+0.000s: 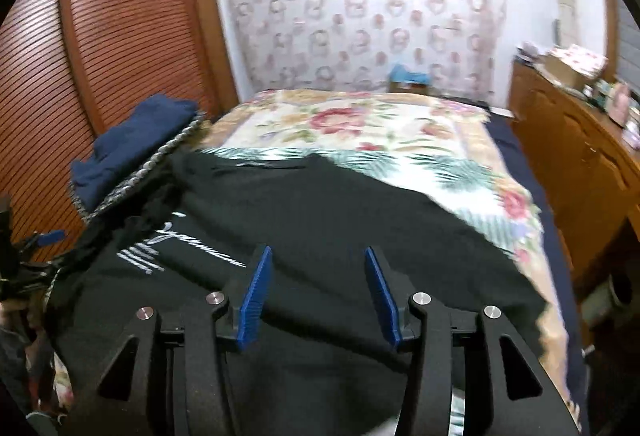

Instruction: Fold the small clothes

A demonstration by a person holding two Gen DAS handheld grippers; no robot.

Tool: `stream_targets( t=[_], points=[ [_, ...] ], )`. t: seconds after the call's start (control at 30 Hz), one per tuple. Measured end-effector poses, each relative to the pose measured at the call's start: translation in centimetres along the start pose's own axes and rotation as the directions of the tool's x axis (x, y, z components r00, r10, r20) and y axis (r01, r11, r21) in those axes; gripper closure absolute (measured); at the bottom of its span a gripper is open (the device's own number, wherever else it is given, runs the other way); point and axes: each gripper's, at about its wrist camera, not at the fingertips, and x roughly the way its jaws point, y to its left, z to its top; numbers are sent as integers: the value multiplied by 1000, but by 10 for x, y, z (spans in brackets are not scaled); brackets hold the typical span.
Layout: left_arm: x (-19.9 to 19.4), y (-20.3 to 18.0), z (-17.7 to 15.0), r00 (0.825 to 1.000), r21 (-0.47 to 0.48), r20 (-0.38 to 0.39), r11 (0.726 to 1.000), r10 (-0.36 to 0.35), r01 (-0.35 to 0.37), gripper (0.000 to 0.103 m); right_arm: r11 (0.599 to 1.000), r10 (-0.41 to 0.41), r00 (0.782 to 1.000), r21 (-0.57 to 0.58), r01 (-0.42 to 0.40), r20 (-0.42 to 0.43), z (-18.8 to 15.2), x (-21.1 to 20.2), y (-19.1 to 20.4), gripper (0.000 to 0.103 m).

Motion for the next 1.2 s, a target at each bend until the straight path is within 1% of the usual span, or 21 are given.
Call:
stream_targets(
  t=[0.13,0.17,0.23,0.27,0.3,0.33,0.37,0.43,0.47,0.5,0.57,0.6,0.67,0.77,0.87,0.97,1.07,1.2],
  points=[
    [-3,-30,13,997,30,33,997,-70,69,19,998,-56,998,42,54,29,-9,-34,-37,53],
    [-1,-39,15,996,41,38,996,-84,83,19,997,-66,997,48,64,33,-7,-39,-39,53],
    [5,-55,20,994,65,31,992,-106,104,19,995,-84,996,64,81,40,-11,-53,-55,52],
    [10,-65,23,993,78,25,990,-117,114,19,994,-91,995,67,88,40,-14,-60,-52,49],
    [13,-73,23,992,88,19,989,-125,122,19,993,-99,994,70,97,37,-17,-64,-51,41],
    [16,-83,24,991,99,13,986,-135,134,19,991,-110,993,75,107,34,-21,-69,-57,36],
    [20,-93,25,988,111,1,982,-153,152,19,990,-115,993,80,112,30,-17,-65,-50,33],
    [28,-106,26,985,127,-22,977,-172,173,19,988,-123,992,92,120,18,-22,-63,-51,33],
    [31,-112,26,983,133,-32,974,-178,181,19,987,-129,992,94,127,11,-18,-64,-39,33],
    [34,-117,27,982,139,-42,972,-184,188,19,986,-138,990,97,137,-3,-23,-64,-42,33],
    [43,-130,27,978,153,-74,967,-195,205,19,982,-156,987,99,159,-33,-18,-49,-41,33],
    [47,-135,26,976,159,-86,964,-200,211,19,981,-162,986,103,166,-51,-22,-45,-44,33],
    [55,-146,25,972,173,-114,959,-206,224,19,979,-158,984,113,167,-85,-17,-29,-48,33],
    [63,-157,22,967,191,-150,953,-207,234,19,976,-163,978,126,180,-131,-19,-21,-56,33],
    [69,-165,17,962,206,-180,949,-205,241,19,970,-172,970,144,198,-174,-16,-10,-66,33],
    [74,-166,13,959,211,-208,948,-193,236,19,964,-169,965,171,204,-199,-13,-2,-74,33],
    [75,-165,13,957,200,-214,950,-198,241,19,961,-161,965,191,201,-208,-8,0,-80,33],
    [77,-165,14,953,193,-221,949,-208,251,16,957,-147,963,213,196,-227,-3,9,-83,33]
  ],
)
